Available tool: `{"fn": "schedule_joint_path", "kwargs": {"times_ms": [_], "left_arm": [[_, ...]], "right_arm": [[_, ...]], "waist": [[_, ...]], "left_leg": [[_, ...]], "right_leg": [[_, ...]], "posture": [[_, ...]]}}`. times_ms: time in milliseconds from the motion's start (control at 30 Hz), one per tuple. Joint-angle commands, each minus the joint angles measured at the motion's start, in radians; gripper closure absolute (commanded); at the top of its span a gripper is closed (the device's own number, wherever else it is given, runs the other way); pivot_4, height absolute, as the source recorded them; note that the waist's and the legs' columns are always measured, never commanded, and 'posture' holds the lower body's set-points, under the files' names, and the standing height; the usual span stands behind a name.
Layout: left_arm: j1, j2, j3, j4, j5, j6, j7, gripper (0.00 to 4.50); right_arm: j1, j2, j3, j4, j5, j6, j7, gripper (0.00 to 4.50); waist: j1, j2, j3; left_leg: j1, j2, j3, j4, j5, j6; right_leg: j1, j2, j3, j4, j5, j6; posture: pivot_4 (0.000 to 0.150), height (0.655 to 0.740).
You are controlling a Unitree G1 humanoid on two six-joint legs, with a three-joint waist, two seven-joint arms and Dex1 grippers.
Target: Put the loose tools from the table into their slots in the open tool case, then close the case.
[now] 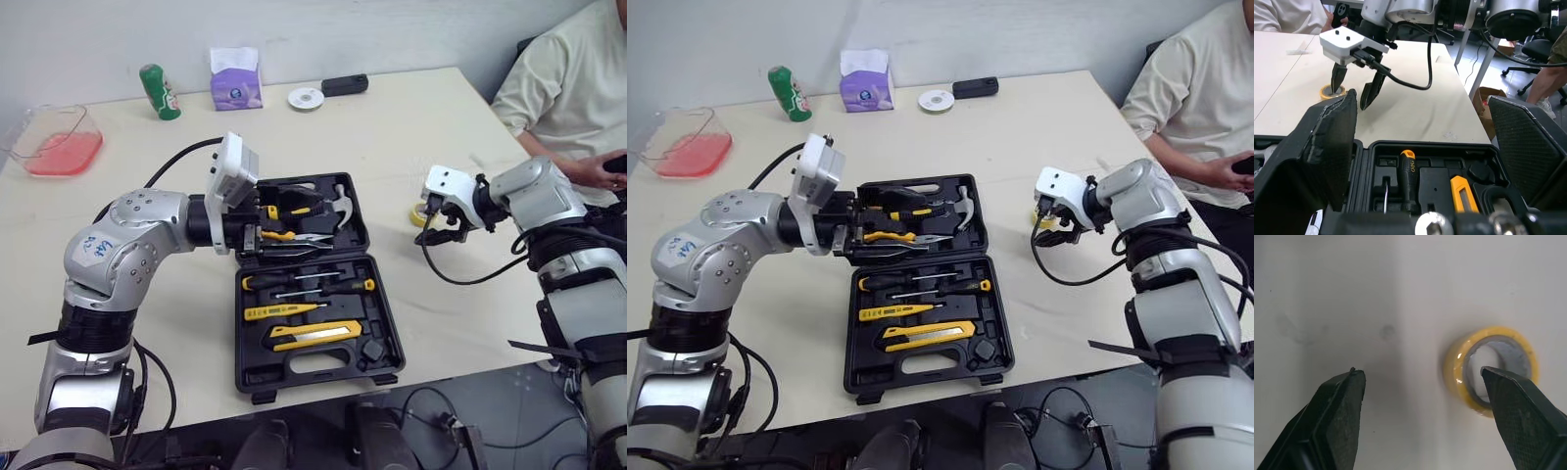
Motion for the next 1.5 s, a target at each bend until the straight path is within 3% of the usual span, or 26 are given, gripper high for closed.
{"fn": "schedule_joint_path", "kwargs": {"times_ms": [33, 233, 400, 567, 700, 800, 1000, 1233, 1500], "left_arm": [[-0.016, -0.002, 0.015, -0.021, 0.005, -0.020, 0.001, 0.00], [-0.020, -0.009, 0.010, -0.015, 0.014, -0.029, -0.001, 0.00], [0.004, 0.012, 0.017, -0.045, 0.005, -0.026, -0.024, 0.00], [0.097, 0.073, 0.024, -0.126, -0.035, 0.012, -0.072, 0.00], [0.231, 0.153, -0.027, -0.182, 0.043, -0.084, -0.177, 0.00], [0.292, 0.193, -0.052, -0.213, 0.067, -0.136, -0.234, 0.00], [0.336, 0.205, -0.089, -0.230, 0.096, -0.181, -0.268, 0.00], [0.296, 0.183, -0.089, -0.217, 0.082, -0.157, -0.241, 0.00], [0.280, 0.158, -0.083, -0.240, 0.051, -0.117, -0.209, 0.00]], "right_arm": [[-0.028, 0.011, -0.006, 0.047, -0.037, -0.035, -0.044, 1.39], [-0.051, 0.012, -0.008, 0.087, -0.075, -0.095, -0.076, 4.40], [0.021, -0.053, -0.083, -0.195, 0.030, -0.031, 0.111, 4.46], [0.323, -0.140, -0.202, -0.897, 0.224, 0.300, 0.188, 4.46], [0.548, -0.131, -0.260, -1.401, 0.455, 0.579, 0.166, 4.46], [0.655, -0.118, -0.252, -1.616, 0.553, 0.687, 0.106, 4.46], [0.816, -0.176, -0.151, -1.776, 0.567, 0.699, 0.014, 4.46], [0.895, -0.330, -0.155, -1.768, 0.562, 0.632, 0.011, 4.46], [0.909, -0.379, -0.165, -1.728, 0.537, 0.579, -0.033, 4.46]], "waist": [[-0.002, 0.000, 0.000], [-0.002, 0.000, 0.000], [0.001, 0.000, 0.000], [0.006, 0.000, 0.000], [0.005, 0.001, 0.000], [0.013, 0.001, 0.000], [0.060, 0.001, 0.000], [0.059, 0.000, 0.000], [0.058, 0.000, 0.000]], "left_leg": [[0.000, 0.000, 0.000, 0.000, 0.000, 0.000], [0.000, 0.000, -0.001, 0.002, 0.000, 0.000], [0.000, 0.000, -0.001, 0.002, 0.000, 0.000], [-0.001, 0.001, -0.003, 0.005, -0.001, -0.001], [-0.002, 0.001, -0.003, 0.004, -0.001, -0.001], [-0.001, 0.001, -0.005, 0.004, -0.002, -0.002], [-0.001, 0.000, -0.006, 0.009, -0.003, 0.001], [-0.001, 0.000, -0.005, 0.010, -0.004, 0.002], [0.000, 0.000, -0.004, 0.009, -0.003, 0.002]], "right_leg": [[0.000, 0.000, -0.002, 0.000, 0.000, 0.000], [0.001, -0.001, -0.004, 0.000, 0.000, -0.001], [0.001, -0.001, -0.005, 0.000, 0.000, -0.001], [0.001, -0.001, -0.009, 0.000, 0.000, -0.001], [-0.001, -0.001, -0.008, 0.003, 0.001, -0.001], [0.000, -0.001, -0.006, 0.003, 0.000, -0.002], [0.004, -0.002, -0.002, -0.002, 0.001, -0.004], [0.004, -0.001, -0.002, -0.002, 0.002, -0.004], [0.004, -0.001, -0.001, -0.002, 0.002, -0.004]], "posture": [[0.150, 0.7400], [0.150, 0.7400], [0.150, 0.7400], [0.150, 0.7400], [0.150, 0.7400], [0.150, 0.7400], [0.150, 0.7400], [0.150, 0.7400], [0.150, 0.7400]]}}
